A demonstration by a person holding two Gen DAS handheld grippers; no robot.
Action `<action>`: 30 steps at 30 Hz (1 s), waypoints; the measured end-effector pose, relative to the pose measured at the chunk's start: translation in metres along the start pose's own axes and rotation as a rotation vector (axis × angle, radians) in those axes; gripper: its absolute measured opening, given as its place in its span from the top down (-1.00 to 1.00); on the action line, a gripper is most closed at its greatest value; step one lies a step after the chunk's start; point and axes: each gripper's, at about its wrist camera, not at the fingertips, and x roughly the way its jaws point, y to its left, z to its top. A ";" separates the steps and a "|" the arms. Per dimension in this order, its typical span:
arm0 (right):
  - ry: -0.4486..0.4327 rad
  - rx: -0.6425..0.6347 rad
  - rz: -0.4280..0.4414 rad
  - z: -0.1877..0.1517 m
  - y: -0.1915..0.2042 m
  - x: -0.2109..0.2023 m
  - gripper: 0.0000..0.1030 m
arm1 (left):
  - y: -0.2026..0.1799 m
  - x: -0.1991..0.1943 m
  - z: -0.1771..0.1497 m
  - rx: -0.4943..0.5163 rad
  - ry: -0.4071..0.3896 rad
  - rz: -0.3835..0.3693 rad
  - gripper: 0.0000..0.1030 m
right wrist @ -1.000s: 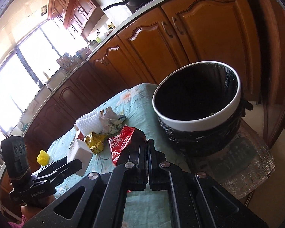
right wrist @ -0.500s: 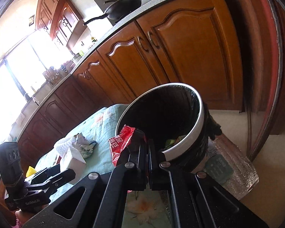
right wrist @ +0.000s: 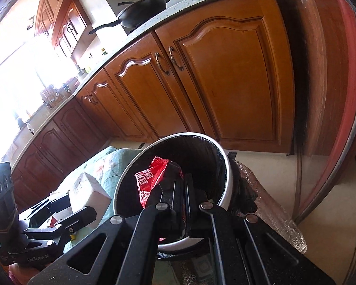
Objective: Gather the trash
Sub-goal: 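Carry the foam block and red chip bag with both grippers over the bin, then open both grippers to drop the foam block and chip bag into the bin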
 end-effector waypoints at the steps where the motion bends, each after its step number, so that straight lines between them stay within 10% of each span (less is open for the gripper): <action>1: 0.008 -0.004 -0.004 0.001 -0.001 0.002 0.98 | -0.001 0.005 0.002 0.003 0.006 0.001 -0.50; 14: 0.056 -0.012 -0.038 0.014 -0.016 0.025 0.82 | -0.007 0.052 0.020 0.007 0.104 0.006 -0.63; 18: 0.057 0.009 -0.027 0.013 -0.021 0.028 0.22 | -0.004 0.056 0.020 -0.006 0.120 0.004 -0.66; 30: 0.034 0.032 0.002 0.004 -0.016 0.011 0.11 | 0.008 0.021 0.000 -0.063 0.055 -0.005 -0.67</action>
